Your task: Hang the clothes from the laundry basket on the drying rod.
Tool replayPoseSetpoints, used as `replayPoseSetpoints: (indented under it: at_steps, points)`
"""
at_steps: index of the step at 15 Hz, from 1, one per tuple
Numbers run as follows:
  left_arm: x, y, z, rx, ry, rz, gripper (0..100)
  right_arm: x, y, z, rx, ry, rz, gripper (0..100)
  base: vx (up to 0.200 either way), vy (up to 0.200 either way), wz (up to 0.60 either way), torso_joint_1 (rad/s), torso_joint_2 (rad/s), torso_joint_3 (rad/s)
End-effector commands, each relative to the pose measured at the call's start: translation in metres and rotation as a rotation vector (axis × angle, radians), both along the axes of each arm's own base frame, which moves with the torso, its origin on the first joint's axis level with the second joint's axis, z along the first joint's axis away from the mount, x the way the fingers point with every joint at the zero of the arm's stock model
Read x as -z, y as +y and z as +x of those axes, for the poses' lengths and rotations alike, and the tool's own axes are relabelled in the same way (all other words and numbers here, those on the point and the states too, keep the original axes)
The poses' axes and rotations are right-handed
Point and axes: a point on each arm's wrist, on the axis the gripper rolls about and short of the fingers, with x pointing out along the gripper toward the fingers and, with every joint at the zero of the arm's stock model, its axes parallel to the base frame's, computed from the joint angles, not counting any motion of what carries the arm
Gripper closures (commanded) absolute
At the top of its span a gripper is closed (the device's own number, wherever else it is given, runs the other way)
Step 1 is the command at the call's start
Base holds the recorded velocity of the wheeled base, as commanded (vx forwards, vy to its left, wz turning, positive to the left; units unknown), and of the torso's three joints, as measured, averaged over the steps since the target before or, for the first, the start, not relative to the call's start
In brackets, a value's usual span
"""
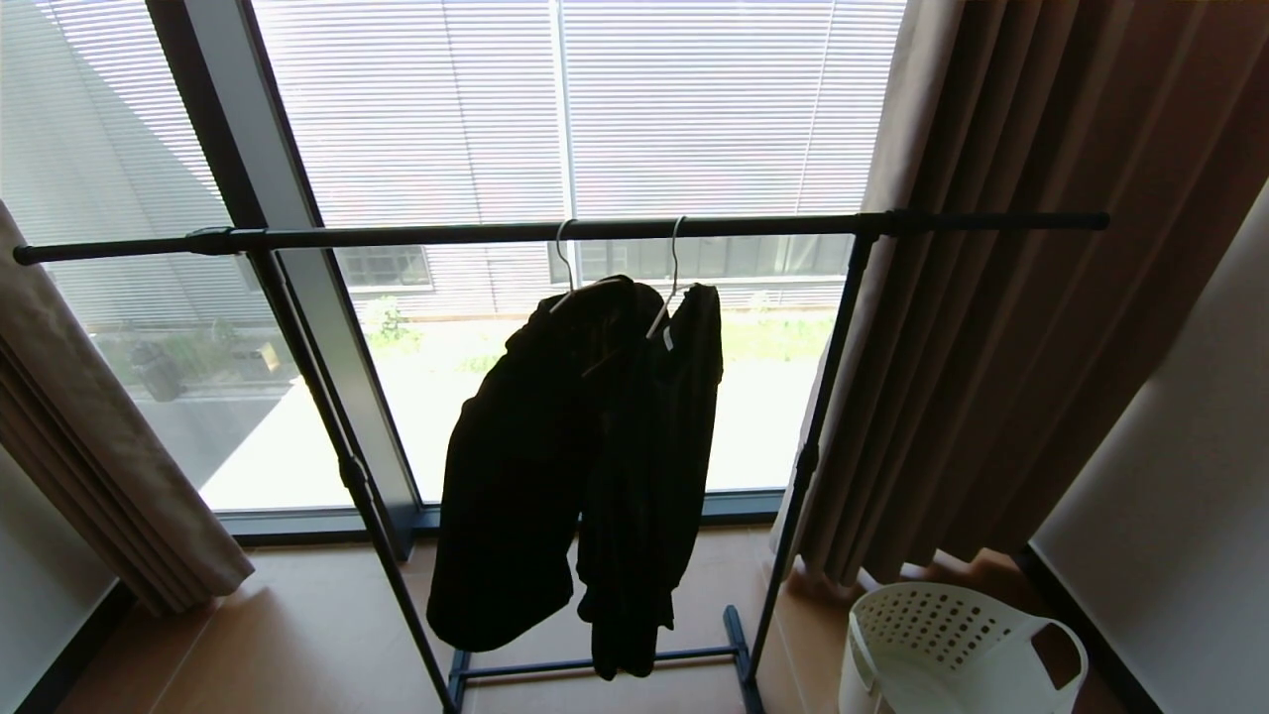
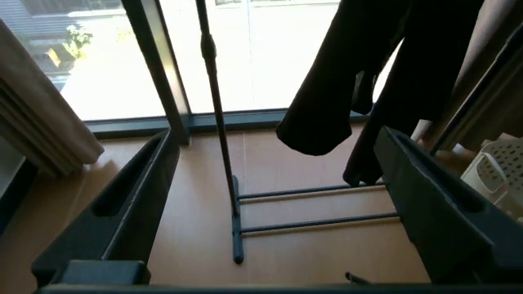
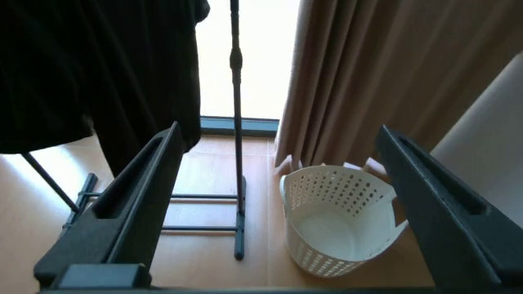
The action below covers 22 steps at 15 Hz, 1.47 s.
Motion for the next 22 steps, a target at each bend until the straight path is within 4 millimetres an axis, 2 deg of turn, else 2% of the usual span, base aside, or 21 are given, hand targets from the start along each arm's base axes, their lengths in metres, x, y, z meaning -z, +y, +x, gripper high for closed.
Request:
replayPoseSetpoints:
  at_steps: [1, 4, 5, 11, 13, 15, 22]
  points:
    - [0.012, 0.000, -0.004, -0.004, -0.019, -0.004, 0, 0.009, 0.000, -0.004, 0.078, -0.025, -0.001, 0, 0.000, 0.000, 0.00, 0.000, 0.00, 0.000]
    - [0.014, 0.000, -0.008, 0.013, -0.073, -0.014, 0, 0.019, 0.000, -0.010, 0.116, -0.066, 0.000, 0, 0.000, 0.000, 0.00, 0.000, 0.00, 0.000]
    - [0.016, -0.002, -0.013, 0.063, -0.120, -0.023, 0, 0.020, 0.000, -0.011, 0.118, -0.086, 0.001, 0, 0.000, 0.000, 0.00, 0.000, 0.00, 0.000]
    - [0.016, -0.002, -0.013, 0.067, -0.126, -0.022, 0, 0.016, 0.000, -0.018, 0.104, -0.224, -0.010, 0, 0.000, 0.000, 0.00, 0.000, 0.00, 0.000]
    - [0.016, -0.002, -0.013, 0.072, -0.127, -0.028, 0, 0.016, 0.000, -0.018, 0.115, -0.222, -0.014, 0, 0.000, 0.000, 0.00, 0.000, 0.00, 0.000]
    - [0.016, -0.002, -0.013, 0.063, -0.131, -0.060, 0, 0.017, 0.002, -0.018, 0.040, -0.212, 0.002, 0, 0.000, 0.000, 0.00, 0.000, 0.00, 0.000]
    - [0.016, -0.002, -0.013, 0.056, -0.132, -0.061, 0, 0.018, 0.002, -0.018, 0.042, -0.210, 0.010, 0, 0.000, 0.000, 0.00, 0.000, 0.00, 0.000]
